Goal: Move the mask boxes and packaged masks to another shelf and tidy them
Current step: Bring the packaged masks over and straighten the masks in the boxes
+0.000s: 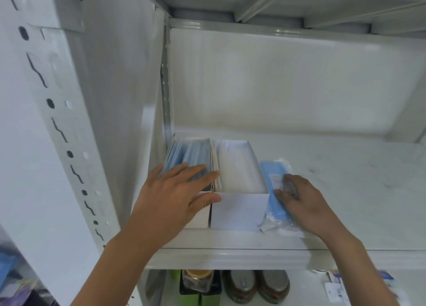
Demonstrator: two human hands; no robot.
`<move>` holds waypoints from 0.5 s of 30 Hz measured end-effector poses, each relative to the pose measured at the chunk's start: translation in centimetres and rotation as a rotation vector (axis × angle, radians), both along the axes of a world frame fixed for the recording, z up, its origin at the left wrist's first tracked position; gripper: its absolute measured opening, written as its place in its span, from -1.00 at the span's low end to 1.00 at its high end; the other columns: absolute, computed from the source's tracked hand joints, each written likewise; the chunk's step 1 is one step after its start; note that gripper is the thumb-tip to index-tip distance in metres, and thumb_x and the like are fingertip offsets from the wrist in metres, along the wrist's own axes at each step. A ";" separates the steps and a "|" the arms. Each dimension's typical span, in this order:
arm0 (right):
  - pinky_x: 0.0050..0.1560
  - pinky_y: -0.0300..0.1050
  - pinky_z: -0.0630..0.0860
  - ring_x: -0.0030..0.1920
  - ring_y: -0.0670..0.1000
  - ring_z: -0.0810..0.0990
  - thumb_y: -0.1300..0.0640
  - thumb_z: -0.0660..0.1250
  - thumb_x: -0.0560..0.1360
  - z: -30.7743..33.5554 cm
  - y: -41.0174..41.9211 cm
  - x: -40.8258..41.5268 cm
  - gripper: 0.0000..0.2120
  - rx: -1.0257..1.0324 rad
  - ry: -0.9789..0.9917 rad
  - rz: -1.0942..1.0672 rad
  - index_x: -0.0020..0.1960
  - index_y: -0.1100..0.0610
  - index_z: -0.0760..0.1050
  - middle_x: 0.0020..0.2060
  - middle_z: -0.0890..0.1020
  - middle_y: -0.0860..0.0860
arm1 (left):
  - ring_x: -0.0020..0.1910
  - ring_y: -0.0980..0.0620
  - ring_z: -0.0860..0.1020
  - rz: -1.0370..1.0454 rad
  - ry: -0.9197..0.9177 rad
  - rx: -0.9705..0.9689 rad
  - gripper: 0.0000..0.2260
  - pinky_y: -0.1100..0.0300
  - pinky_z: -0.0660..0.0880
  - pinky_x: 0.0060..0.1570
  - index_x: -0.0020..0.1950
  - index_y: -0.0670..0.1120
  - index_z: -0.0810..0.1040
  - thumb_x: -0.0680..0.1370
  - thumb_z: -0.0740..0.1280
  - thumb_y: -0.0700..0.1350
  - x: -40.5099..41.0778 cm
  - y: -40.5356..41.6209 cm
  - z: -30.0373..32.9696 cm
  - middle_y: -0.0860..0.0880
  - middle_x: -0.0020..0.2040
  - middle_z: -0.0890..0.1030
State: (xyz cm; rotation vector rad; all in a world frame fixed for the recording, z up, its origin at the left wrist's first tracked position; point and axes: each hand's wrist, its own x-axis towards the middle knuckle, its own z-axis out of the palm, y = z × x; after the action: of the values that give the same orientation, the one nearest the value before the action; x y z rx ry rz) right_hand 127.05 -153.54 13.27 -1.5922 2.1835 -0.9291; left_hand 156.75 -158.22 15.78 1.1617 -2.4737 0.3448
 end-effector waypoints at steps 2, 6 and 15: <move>0.14 -0.27 0.23 0.32 0.07 0.46 0.04 0.30 0.63 0.1 -0.6 0.0 -0.54 -0.017 -0.012 -0.016 0.48 0.17 0.38 0.41 0.46 0.11 | 0.32 -0.03 0.58 -0.001 -0.002 0.005 -0.46 -0.16 0.51 0.24 0.42 0.17 0.50 0.63 -0.04 0.36 0.0 -0.1 0.0 0.10 0.35 0.60; 0.33 -0.17 0.25 0.47 0.08 0.36 -0.01 0.29 0.63 0.1 -1.1 -0.4 -0.45 -0.010 -0.050 0.007 0.56 0.14 0.29 0.51 0.37 0.06 | 0.34 -0.02 0.56 -0.013 0.010 0.014 -0.46 -0.16 0.49 0.26 0.44 0.18 0.47 0.64 -0.06 0.36 0.2 0.1 -0.1 0.10 0.37 0.58; 0.49 -0.09 0.18 0.52 -0.02 0.27 -0.17 0.12 0.65 1.9 -0.8 -0.2 -0.49 -0.230 0.032 0.043 0.52 0.04 0.35 0.51 0.36 0.00 | 0.49 0.26 0.32 -0.171 0.695 0.240 -0.53 -0.06 0.30 0.49 0.50 0.15 0.41 0.67 0.01 0.26 0.1 -0.3 0.2 0.17 0.48 0.44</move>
State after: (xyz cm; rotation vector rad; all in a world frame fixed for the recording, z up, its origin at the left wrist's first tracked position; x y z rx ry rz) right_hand 126.90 -154.34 15.15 -1.7593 2.1177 -1.1861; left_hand 156.90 -158.47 15.99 0.9331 -1.9949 -0.3610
